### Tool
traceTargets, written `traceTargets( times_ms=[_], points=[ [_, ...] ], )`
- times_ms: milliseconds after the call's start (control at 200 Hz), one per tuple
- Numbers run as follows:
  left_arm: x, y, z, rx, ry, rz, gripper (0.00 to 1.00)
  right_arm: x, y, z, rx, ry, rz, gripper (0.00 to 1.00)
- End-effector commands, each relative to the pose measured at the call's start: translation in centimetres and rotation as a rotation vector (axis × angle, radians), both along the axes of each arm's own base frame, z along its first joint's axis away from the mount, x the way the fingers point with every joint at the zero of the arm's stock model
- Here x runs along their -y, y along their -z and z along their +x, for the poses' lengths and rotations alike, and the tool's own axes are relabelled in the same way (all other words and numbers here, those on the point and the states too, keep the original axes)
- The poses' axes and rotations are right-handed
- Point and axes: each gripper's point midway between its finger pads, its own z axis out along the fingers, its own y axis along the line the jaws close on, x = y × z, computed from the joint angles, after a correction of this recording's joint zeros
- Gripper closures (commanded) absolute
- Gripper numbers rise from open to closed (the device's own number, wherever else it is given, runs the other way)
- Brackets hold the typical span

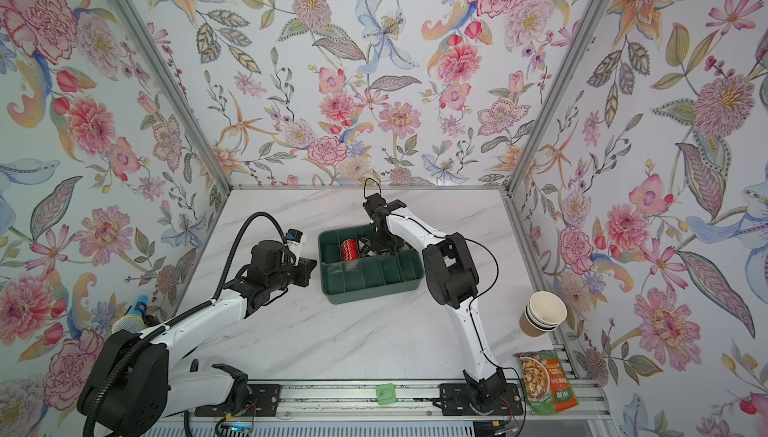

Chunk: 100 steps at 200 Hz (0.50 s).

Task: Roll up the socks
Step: 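Open the right gripper and lift it out of the tray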

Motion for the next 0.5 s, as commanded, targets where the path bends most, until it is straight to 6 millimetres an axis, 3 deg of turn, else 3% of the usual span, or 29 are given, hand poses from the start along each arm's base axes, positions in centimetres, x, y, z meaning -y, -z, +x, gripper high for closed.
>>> traceTargets(
  times_ms=[0,275,495],
  points=[
    [-0.56,-0.51,0.27,0.020,-0.013,0.019,0.95,-0.21,0.61,-0.16,-0.015,0.013,0.012,0.71],
    [-0.73,-0.57,0.37,0.021,-0.019,0.030,0.92,-0.39,0.94,-0.48,-0.029,0.013,0.015,0.51],
    [-0.81,-0.69,0.55,0.022,-0.021,0.042,0.92,-0.14,0.44,-0.70,-0.023,0.011,0.013,0.48]
  ],
)
